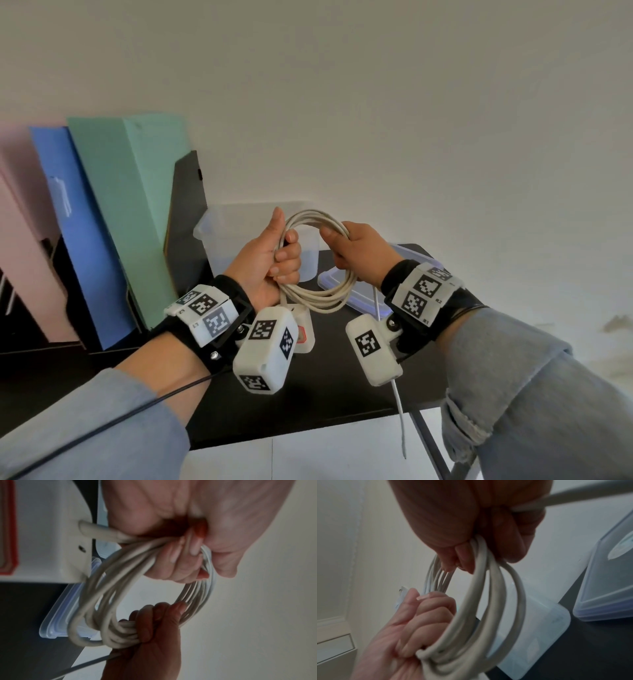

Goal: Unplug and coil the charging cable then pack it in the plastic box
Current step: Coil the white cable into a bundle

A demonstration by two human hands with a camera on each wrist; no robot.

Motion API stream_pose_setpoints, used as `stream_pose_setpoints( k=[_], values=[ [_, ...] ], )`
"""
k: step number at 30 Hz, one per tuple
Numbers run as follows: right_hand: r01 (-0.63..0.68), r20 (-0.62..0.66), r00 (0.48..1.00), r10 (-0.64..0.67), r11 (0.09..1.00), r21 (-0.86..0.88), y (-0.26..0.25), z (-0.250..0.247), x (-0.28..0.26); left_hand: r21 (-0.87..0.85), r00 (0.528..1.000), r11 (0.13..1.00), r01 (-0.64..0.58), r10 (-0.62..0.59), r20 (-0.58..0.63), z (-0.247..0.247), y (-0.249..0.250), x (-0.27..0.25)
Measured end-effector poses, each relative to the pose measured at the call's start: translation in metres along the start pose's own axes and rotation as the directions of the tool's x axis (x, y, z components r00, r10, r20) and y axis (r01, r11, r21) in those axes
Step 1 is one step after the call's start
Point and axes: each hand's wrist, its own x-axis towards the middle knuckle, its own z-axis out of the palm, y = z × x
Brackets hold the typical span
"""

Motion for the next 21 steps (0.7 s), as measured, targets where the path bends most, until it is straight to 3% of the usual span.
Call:
stream_pose_setpoints(
  k=[14, 18, 21],
  values=[
    [0.036, 0.002, 0.999, -0.036, 0.998, 0.060, -0.027, 0.034, 0.018, -0.086, 0.998, 0.995, -0.040, 0.036, -0.048, -0.023, 0.024, -0.023],
    [0.009, 0.082, 0.997, -0.009, 1.000, 0.003, -0.030, 0.025, 0.012, -0.024, 0.990, 0.998, -0.058, 0.055, -0.130, -0.019, 0.023, -0.022],
    [-0.066, 0.148, 0.987, 0.058, 0.996, 0.053, -0.027, 0.011, 0.007, -0.007, 0.983, 0.996, -0.087, 0.085, -0.165, -0.018, 0.028, -0.020]
  ],
)
